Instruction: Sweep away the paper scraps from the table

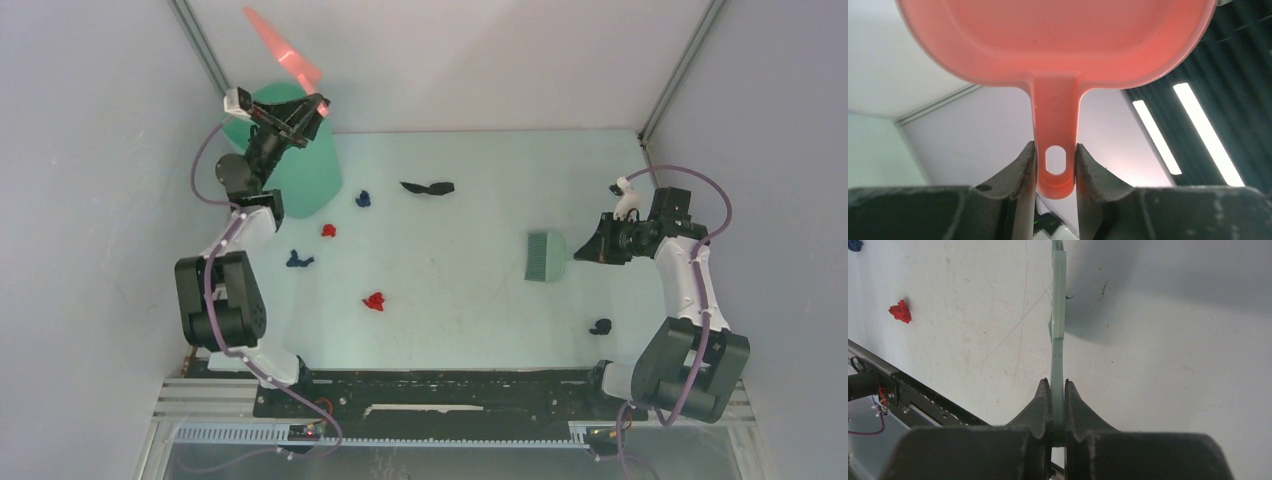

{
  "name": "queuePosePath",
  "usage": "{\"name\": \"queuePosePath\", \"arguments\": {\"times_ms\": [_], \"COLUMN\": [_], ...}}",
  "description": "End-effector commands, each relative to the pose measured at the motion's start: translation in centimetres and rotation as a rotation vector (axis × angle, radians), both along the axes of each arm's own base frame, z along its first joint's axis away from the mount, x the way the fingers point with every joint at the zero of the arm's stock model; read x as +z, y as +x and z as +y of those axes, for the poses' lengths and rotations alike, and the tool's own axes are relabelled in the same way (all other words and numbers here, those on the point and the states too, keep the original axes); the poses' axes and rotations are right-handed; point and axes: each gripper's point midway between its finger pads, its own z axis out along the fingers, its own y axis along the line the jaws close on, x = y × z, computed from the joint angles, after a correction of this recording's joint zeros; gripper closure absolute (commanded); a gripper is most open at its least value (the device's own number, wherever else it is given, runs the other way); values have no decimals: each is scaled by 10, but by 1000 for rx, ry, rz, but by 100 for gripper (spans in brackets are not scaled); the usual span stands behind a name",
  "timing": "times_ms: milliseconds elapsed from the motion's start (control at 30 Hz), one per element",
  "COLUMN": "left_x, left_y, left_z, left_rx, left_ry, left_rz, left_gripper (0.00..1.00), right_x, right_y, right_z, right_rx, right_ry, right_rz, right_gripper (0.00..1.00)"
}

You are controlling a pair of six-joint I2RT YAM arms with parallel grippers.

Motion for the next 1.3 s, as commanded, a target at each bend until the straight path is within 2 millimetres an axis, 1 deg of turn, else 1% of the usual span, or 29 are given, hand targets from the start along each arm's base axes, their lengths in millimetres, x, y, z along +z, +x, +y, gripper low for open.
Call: {"name": "queuePosePath", "arguments": {"times_ms": [0, 33, 67, 100, 133, 200, 267, 333, 400, 500, 600, 700, 733, 867, 967, 1033, 1100, 1167, 1267], "left_x": [-11, -28, -40, -49, -55, -70, -88, -113, -139, -175, -206, -229, -236, -268, -288, -298, -305, -309, -314], "left_y": [-15, -12, -14, -17, -24, -36, -52, -73, -102, -146, -196, -239, -251, -297, -324, -343, -360, -371, -380], "left_z": [-39, -46, -55, -59, -68, -76, -79, -78, -77, -66, -63, -60, -55, -46, -39, -37, -32, -27, -24], "left_rx": [0, -2, 1, 16, 19, 36, 48, 55, 20, 8, -65, -148, -158, -256, -308, -356, -398, -415, -413], "left_ry": [364, 443, 528, 620, 706, 876, 1039, 1209, 1374, 1585, 1669, 1733, 1764, 1856, 1910, 1909, 1907, 1898, 1851], "left_rz": [40, 118, 162, 186, 188, 195, 232, 289, 325, 374, 385, 390, 404, 449, 483, 507, 538, 561, 585], "left_gripper": [100, 100, 100, 100, 100, 100, 100, 100, 100, 100, 100, 100, 100, 100, 100, 100, 100, 100, 100], "right_x": [2, 2, 2, 2, 2, 2, 3, 4, 4, 6, 7, 7, 7, 6, 8, 15, 25, 39, 62], "right_y": [1, 1, 1, 1, 1, 1, 1, 1, 1, 0, 1, 1, 0, 1, 3, 6, 11, 16, 30], "right_z": [0, 0, 0, 0, 0, 0, 0, 1, 1, 2, 4, 7, 10, 20, 30, 39, 52, 71, 93], "right_rx": [10, 11, 11, 11, 11, 12, 14, 14, 18, 23, 24, 34, 41, 73, 106, 143, 205, 296, 385], "right_ry": [4, 4, 5, 4, 5, 6, 7, 7, 7, 13, 18, 24, 28, 25, -6, -59, -123, -197, -324], "right_rz": [-12, -14, -15, -16, -16, -14, -18, -20, -24, -28, -33, -33, -31, -29, -47, -75, -120, -172, -236], "right_gripper": [100, 100, 100, 100, 100, 100, 100, 100, 100, 100, 100, 100, 100, 100, 100, 100, 100, 100, 100]}}
